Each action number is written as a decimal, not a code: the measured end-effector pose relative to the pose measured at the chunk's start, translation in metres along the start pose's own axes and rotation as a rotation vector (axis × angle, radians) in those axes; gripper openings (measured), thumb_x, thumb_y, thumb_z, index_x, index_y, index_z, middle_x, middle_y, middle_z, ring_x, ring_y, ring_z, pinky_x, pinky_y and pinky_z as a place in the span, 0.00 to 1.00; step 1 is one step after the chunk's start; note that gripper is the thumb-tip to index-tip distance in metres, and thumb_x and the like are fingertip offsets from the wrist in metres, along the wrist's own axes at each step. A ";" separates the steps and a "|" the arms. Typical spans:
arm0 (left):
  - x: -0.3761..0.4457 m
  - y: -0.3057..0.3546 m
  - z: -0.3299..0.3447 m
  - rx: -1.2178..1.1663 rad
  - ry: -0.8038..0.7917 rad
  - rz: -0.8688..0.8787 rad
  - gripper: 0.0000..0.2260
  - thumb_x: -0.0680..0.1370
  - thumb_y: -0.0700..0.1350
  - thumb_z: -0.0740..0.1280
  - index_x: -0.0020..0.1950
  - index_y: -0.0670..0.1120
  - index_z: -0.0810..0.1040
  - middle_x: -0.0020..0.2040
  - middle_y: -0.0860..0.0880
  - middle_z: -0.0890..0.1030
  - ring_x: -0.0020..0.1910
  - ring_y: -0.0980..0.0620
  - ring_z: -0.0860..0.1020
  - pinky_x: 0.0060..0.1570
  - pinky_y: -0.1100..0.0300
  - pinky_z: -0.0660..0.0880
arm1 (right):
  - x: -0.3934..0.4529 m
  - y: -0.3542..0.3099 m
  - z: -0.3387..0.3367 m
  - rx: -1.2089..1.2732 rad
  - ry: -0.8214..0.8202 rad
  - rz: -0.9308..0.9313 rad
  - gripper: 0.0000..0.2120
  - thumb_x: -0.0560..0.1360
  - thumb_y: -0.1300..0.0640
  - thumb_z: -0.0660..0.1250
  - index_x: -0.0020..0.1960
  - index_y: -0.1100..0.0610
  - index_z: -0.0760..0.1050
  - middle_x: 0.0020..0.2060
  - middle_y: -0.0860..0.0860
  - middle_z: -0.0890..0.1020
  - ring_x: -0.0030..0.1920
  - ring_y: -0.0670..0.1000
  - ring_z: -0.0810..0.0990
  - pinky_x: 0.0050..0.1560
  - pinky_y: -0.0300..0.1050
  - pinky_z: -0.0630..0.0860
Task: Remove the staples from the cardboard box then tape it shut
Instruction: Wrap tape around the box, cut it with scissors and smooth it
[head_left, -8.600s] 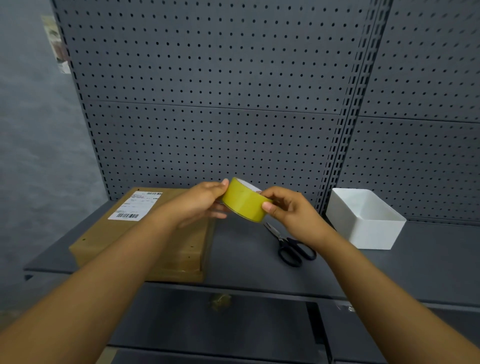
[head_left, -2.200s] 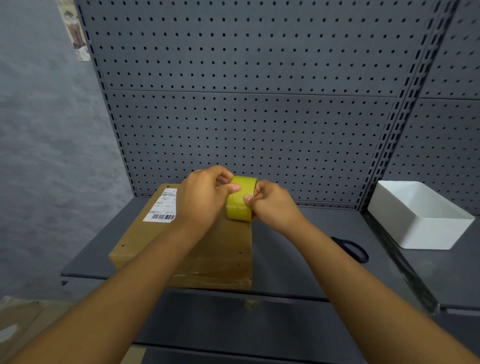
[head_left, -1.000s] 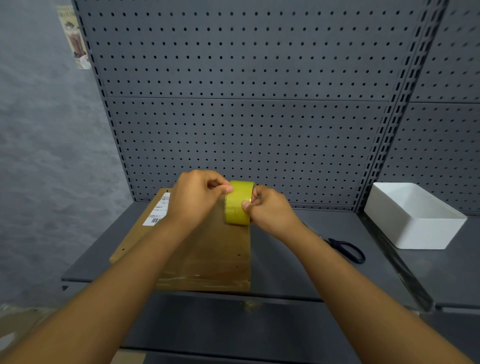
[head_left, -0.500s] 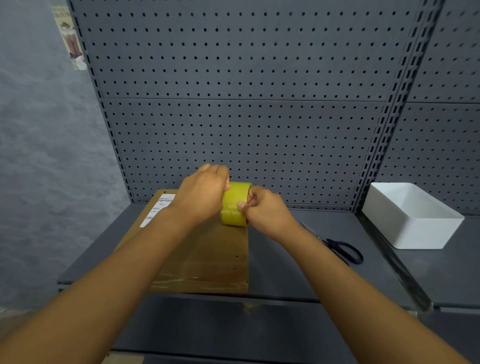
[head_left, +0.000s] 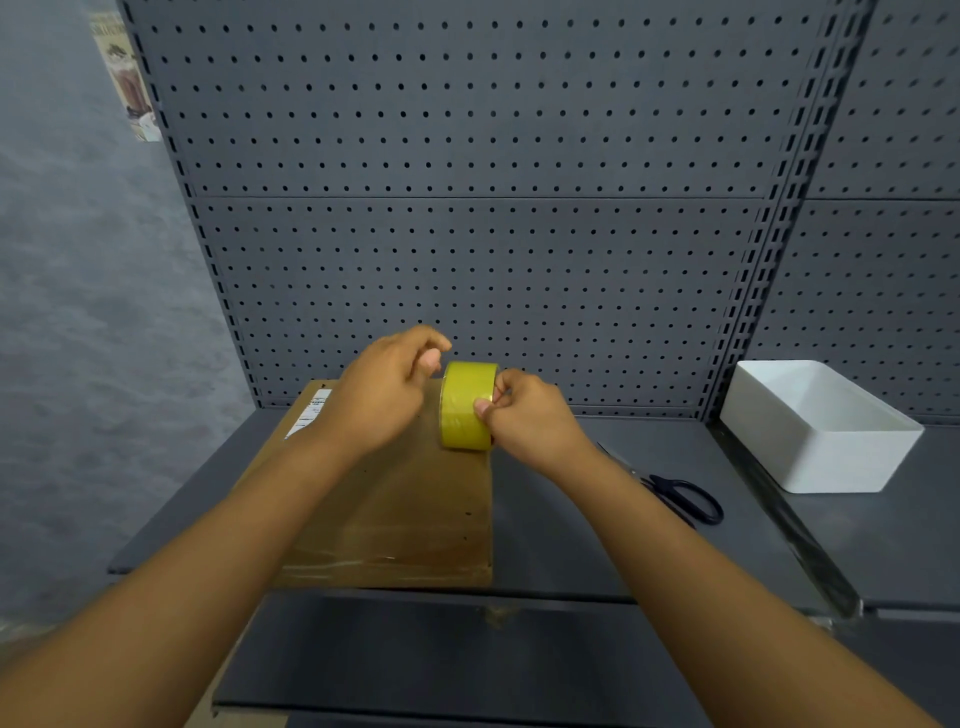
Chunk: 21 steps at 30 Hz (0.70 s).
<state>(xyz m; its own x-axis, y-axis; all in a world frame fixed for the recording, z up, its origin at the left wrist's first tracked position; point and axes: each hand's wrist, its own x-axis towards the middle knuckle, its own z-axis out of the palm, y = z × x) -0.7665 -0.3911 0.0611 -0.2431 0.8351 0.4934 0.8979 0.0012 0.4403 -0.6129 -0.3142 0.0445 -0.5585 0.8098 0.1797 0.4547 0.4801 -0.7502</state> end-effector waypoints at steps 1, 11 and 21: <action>-0.002 -0.002 -0.001 0.009 -0.006 0.027 0.11 0.81 0.49 0.61 0.60 0.50 0.78 0.53 0.53 0.81 0.53 0.54 0.77 0.52 0.52 0.75 | 0.000 0.000 -0.001 0.010 -0.001 0.005 0.10 0.76 0.55 0.65 0.40 0.57 0.68 0.34 0.51 0.75 0.40 0.53 0.75 0.37 0.43 0.69; -0.017 -0.004 0.009 0.141 0.227 0.139 0.08 0.74 0.53 0.71 0.49 0.52 0.85 0.44 0.55 0.84 0.41 0.59 0.71 0.39 0.60 0.70 | -0.001 -0.003 -0.002 0.037 0.015 0.029 0.09 0.76 0.54 0.65 0.42 0.58 0.69 0.38 0.54 0.77 0.42 0.54 0.76 0.40 0.44 0.70; -0.011 -0.002 0.007 0.010 0.200 -0.001 0.08 0.73 0.55 0.72 0.47 0.52 0.85 0.44 0.56 0.83 0.46 0.56 0.79 0.46 0.52 0.78 | -0.001 -0.003 -0.001 0.017 0.015 0.021 0.10 0.76 0.54 0.66 0.40 0.57 0.68 0.37 0.54 0.78 0.42 0.55 0.78 0.41 0.44 0.72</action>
<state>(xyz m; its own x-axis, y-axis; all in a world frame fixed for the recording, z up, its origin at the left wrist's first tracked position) -0.7633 -0.3960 0.0491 -0.3117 0.7089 0.6327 0.9009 0.0089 0.4339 -0.6134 -0.3158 0.0469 -0.5387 0.8245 0.1731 0.4539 0.4571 -0.7648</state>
